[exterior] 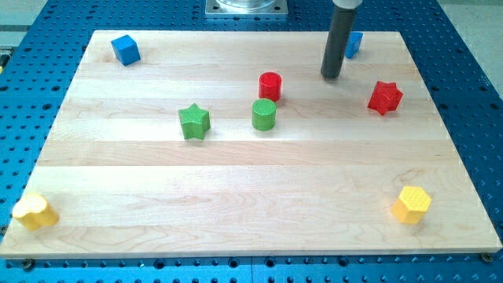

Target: Push the red circle slightly to the left

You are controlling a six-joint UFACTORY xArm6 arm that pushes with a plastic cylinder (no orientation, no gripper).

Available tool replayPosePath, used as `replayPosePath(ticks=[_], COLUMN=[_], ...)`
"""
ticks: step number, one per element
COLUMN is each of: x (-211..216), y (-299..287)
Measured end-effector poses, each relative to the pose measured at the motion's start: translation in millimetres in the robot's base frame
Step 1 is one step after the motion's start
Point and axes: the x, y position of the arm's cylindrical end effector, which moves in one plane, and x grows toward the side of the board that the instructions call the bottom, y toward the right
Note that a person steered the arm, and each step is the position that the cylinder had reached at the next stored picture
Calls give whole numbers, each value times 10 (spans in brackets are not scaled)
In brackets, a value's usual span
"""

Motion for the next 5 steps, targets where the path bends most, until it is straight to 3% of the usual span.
replayPosePath(ticks=[2,5], x=[430,429], y=[-351,-970])
